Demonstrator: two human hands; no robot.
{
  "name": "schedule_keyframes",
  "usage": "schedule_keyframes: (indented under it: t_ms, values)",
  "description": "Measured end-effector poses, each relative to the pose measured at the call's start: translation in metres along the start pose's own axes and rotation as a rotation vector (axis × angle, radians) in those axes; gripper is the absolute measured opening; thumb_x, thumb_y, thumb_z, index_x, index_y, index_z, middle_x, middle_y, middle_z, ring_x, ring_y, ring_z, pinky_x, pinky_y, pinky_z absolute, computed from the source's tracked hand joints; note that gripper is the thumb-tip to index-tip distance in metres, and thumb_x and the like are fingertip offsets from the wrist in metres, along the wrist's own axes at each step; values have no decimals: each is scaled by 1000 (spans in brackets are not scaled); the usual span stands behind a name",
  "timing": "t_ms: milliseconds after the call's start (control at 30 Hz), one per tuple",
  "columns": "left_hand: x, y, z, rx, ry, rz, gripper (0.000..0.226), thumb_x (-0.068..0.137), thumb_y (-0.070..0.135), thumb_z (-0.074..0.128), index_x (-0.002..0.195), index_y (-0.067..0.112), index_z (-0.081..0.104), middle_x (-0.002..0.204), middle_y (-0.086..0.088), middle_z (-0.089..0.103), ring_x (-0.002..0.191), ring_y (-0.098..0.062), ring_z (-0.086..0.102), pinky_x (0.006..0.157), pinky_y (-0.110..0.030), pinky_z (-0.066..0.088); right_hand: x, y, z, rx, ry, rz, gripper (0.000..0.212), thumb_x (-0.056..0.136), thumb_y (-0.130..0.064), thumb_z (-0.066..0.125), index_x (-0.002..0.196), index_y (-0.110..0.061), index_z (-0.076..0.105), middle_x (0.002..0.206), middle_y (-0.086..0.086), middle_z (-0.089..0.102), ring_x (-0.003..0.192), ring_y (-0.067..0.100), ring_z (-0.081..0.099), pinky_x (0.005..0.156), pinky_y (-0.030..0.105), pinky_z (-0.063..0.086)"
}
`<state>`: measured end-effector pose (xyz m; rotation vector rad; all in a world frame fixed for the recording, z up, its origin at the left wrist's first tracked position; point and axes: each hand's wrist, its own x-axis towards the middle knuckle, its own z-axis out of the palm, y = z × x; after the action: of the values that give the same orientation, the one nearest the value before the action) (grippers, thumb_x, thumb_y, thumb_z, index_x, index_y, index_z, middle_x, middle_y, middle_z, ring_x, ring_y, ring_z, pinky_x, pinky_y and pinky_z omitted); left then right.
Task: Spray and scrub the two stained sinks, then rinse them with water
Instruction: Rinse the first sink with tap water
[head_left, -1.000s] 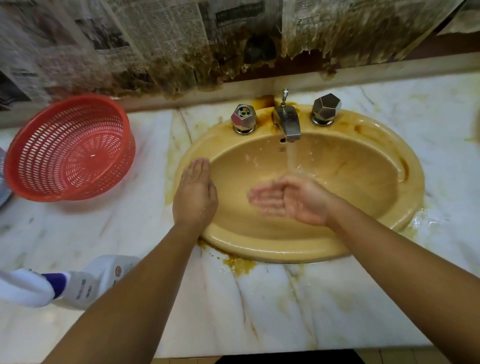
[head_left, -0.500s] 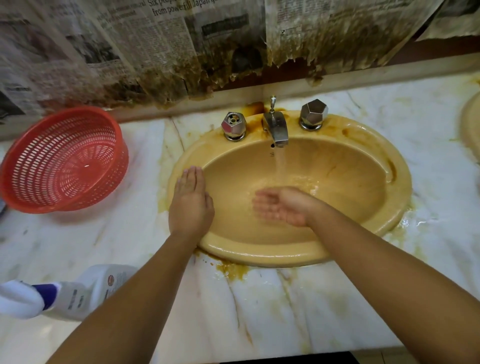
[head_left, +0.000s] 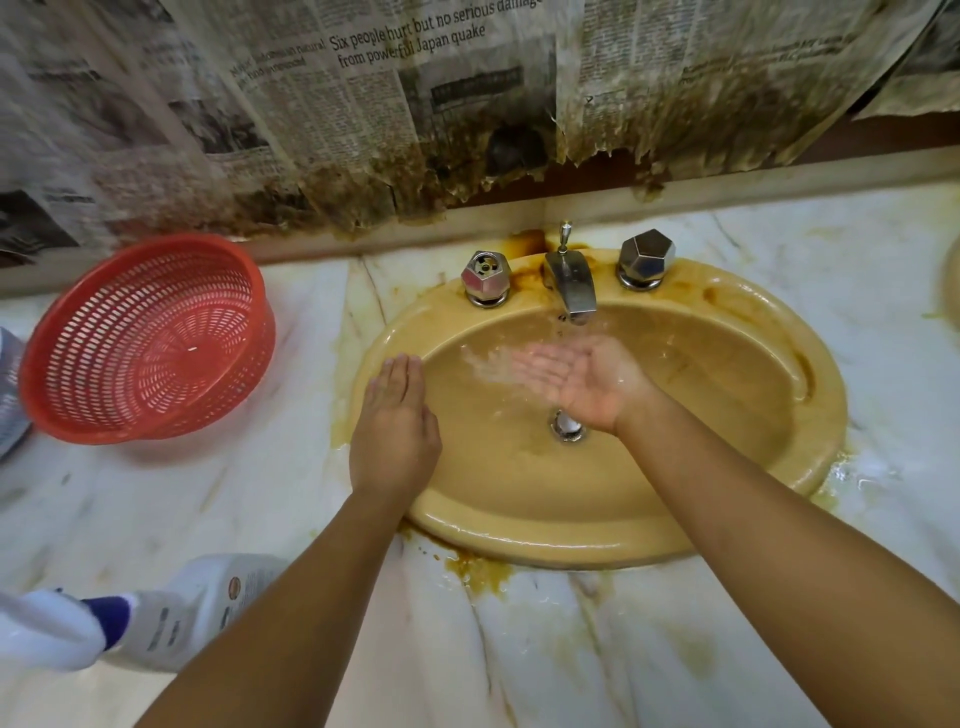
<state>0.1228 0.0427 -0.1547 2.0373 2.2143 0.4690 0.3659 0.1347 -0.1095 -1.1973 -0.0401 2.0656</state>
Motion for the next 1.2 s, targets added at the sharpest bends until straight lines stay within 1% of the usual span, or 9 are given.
schedule_keyframes:
  t_ms: [133, 267, 367, 467, 600, 733, 900, 1033, 1200]
  values:
    - [0, 0, -1, -6, 8, 1, 63, 99, 11, 48, 159, 6, 32, 165, -13, 31, 155, -26, 22, 128, -41, 16, 1, -1, 3, 129, 6, -46, 52, 111, -27, 29, 141, 10, 48, 141, 30, 57, 133, 43, 55, 115, 49, 43]
    - [0, 2, 0, 14, -1, 9, 63, 99, 12, 48, 159, 5, 30, 165, -15, 29, 156, -28, 20, 128, -40, 12, -7, 7, -1, -78, -90, -22, 38, 106, -11, 37, 133, 8, 55, 133, 28, 64, 123, 38, 63, 107, 47, 50]
    - [0, 10, 0, 67, -25, 130, 59, 99, 10, 51, 156, 5, 38, 164, -18, 32, 156, -32, 20, 128, -42, 12, -17, -1, -19, 149, -111, -144, 33, 105, -5, 40, 136, 5, 50, 130, 29, 65, 121, 39, 66, 106, 48, 52]
    - [1, 45, 1, -169, -181, 245, 49, 101, 12, 53, 149, 8, 51, 156, -10, 47, 152, -25, 32, 123, -30, 19, -39, 3, -32, 6, -150, -207, 31, 106, -9, 43, 130, 5, 57, 128, 23, 69, 121, 32, 67, 108, 43, 51]
    - [28, 111, 30, -763, -463, -253, 31, 100, 19, 60, 129, 15, 70, 130, -5, 69, 118, -18, 64, 108, -26, 44, -58, 16, -66, -582, 100, -399, 28, 105, -10, 48, 115, -10, 73, 121, 8, 75, 117, 18, 69, 107, 30, 49]
    - [64, 168, 32, -1414, -689, -922, 19, 104, 9, 49, 98, 2, 65, 98, -17, 67, 85, -24, 66, 73, -31, 56, -80, 19, -113, -1415, 312, -641, 27, 102, -16, 57, 121, -18, 75, 123, -6, 73, 118, 9, 63, 96, 11, 41]
    - [89, 190, 13, -1713, -777, -942, 27, 108, 9, 44, 113, -5, 66, 119, -24, 71, 108, -32, 71, 101, -38, 55, -93, 10, -144, -1865, 399, -778, 27, 97, -18, 62, 120, -14, 76, 116, 4, 76, 111, 29, 67, 98, 39, 50]
    - [88, 175, 27, -1781, -606, -1142, 31, 107, 12, 45, 125, -9, 59, 122, -27, 66, 110, -37, 67, 95, -47, 57, -94, 7, -142, -1981, 415, -773, 36, 96, -33, 52, 122, -22, 75, 117, -3, 75, 113, 23, 63, 100, 36, 45]
    - [89, 177, 31, -1961, -678, -1100, 50, 111, 30, 35, 137, -9, 53, 136, -30, 60, 126, -43, 61, 108, -46, 51, -94, 1, -141, -1990, 396, -763, 37, 95, -35, 51, 121, -23, 75, 118, -5, 74, 112, 20, 63, 99, 36, 46]
